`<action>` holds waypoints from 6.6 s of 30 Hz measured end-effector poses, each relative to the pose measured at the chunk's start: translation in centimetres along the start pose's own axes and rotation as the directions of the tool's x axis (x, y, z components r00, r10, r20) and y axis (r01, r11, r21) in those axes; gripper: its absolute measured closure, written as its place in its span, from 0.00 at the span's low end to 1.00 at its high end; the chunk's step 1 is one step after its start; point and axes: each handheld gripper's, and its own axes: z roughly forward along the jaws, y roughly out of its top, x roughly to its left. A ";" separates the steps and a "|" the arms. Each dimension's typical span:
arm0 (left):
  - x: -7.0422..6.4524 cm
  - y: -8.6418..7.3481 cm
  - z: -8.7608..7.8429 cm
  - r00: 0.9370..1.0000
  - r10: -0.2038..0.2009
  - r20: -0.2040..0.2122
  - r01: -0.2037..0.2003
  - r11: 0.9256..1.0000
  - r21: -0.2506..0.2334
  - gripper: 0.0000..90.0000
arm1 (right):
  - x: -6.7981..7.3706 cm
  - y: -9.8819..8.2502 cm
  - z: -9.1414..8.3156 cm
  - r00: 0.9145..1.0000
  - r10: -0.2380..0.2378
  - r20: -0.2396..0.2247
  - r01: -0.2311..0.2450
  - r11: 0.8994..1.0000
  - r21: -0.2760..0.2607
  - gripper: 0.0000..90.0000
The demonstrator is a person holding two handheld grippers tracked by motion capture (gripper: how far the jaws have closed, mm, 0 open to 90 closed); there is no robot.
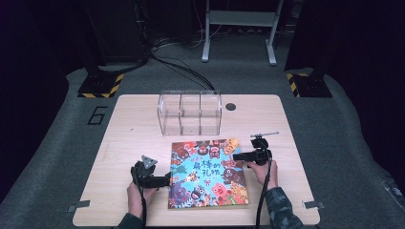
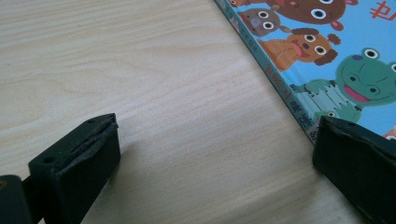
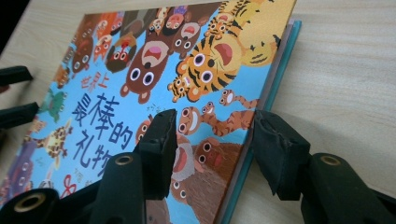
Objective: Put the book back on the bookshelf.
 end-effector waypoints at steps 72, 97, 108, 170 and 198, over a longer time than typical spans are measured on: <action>0.2 0.0 -0.1 0.976 -0.010 0.215 0.019 0.999 -0.042 0.00 | 5.5 7.2 -0.1 0.988 -0.131 -0.087 0.133 0.991 0.015 0.57; 0.4 0.1 -0.1 0.974 0.022 0.224 -0.014 0.999 -0.035 0.00 | 5.3 6.0 -0.1 0.978 -0.168 -0.122 0.165 0.986 -0.032 0.65; 0.7 0.9 -0.3 0.968 -0.016 0.251 0.017 1.000 -0.003 0.00 | 5.6 5.8 -0.4 0.973 -0.201 -0.110 0.196 0.979 -0.055 0.65; 0.9 4.9 1.3 0.889 -0.099 0.448 0.086 0.995 0.049 0.00 | 6.8 3.5 -2.4 0.908 -0.417 -0.052 0.393 0.886 -0.245 0.64; 0.1 5.1 1.5 0.826 -0.082 0.558 0.064 0.997 0.051 0.05 | 7.3 2.4 -3.2 0.876 -0.481 -0.038 0.442 0.831 -0.337 0.64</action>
